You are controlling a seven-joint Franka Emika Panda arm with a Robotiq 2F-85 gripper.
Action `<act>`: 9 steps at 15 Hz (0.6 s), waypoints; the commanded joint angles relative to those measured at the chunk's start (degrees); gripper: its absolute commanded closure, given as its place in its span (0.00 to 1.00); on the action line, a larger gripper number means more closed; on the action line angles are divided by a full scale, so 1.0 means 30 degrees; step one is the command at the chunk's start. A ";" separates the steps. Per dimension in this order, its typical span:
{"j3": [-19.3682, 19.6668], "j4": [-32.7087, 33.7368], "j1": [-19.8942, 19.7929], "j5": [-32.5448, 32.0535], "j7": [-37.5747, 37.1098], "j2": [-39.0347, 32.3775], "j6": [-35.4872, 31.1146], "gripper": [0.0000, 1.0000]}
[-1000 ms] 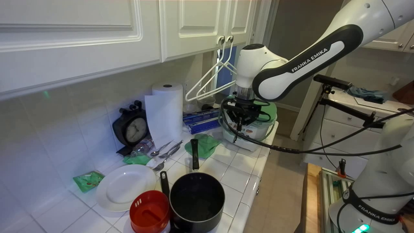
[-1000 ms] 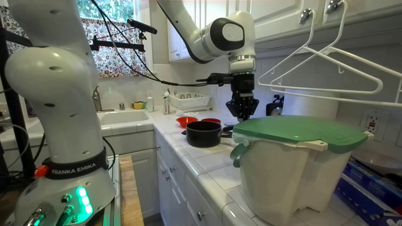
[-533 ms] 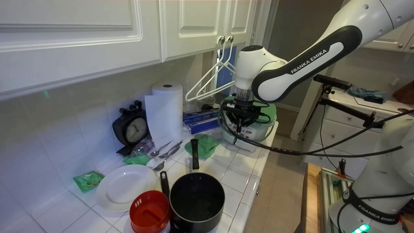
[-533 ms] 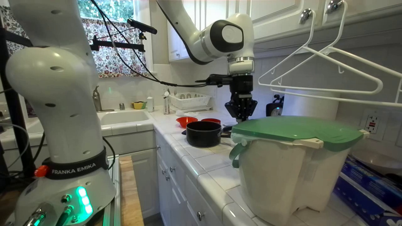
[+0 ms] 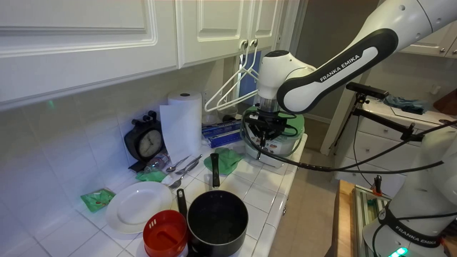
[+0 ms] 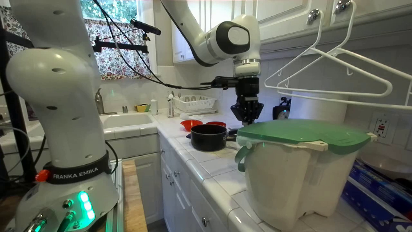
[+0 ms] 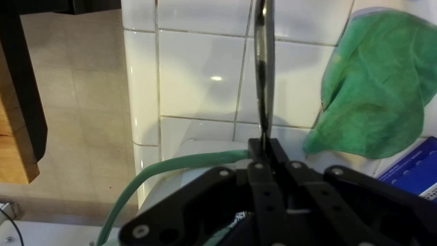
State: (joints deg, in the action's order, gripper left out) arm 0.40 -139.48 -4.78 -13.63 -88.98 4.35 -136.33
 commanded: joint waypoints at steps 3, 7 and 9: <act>-0.0028 0.0782 0.0144 -0.0498 -0.0130 -0.0290 0.0540 0.97; -0.0031 0.0804 0.0263 -0.0493 0.0052 -0.0358 0.0661 0.97; -0.0005 0.0584 0.0291 -0.0551 0.0013 -0.0142 0.0866 0.97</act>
State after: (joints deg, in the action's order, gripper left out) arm 0.40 -138.58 -4.25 -13.63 -88.73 3.37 -136.05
